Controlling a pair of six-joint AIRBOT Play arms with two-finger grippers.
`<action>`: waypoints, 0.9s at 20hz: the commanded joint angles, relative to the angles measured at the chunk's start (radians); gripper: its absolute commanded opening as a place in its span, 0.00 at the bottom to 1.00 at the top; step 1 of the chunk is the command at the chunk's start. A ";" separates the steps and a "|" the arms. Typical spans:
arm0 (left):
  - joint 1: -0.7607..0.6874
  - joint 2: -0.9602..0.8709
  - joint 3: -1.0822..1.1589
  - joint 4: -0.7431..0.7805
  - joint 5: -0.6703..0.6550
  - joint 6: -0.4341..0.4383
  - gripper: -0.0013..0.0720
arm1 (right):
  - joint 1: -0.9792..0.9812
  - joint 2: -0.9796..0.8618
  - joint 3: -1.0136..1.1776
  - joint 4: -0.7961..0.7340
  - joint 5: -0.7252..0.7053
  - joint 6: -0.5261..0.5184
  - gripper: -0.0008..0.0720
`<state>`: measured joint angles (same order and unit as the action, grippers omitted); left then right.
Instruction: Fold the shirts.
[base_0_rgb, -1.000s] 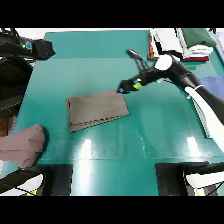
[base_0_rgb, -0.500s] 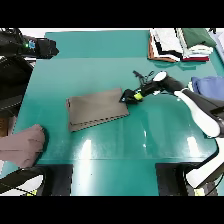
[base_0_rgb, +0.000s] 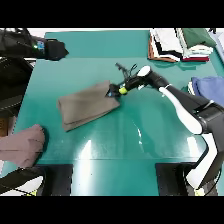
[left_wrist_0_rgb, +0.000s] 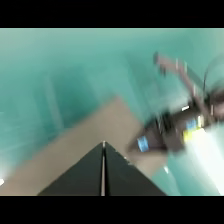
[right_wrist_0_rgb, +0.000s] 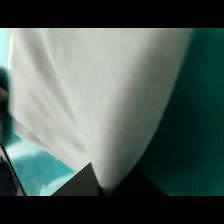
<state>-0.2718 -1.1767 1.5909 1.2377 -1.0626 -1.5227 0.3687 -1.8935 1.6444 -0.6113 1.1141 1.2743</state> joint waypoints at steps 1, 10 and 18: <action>-0.100 -0.010 0.000 -0.003 0.008 0.013 0.05 | -0.117 0.100 0.040 -0.125 0.029 0.037 0.03; -0.153 -0.014 0.000 -0.016 0.004 0.011 0.05 | -0.743 0.397 0.039 -0.342 0.146 0.062 0.03; -0.153 -0.014 0.000 -0.016 0.007 0.003 0.05 | -1.074 0.385 0.040 -0.323 0.093 0.061 0.03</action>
<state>-0.4240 -1.1904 1.5906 1.2221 -1.0554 -1.5150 -0.6147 -1.5009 1.6836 -0.9398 1.2392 1.3354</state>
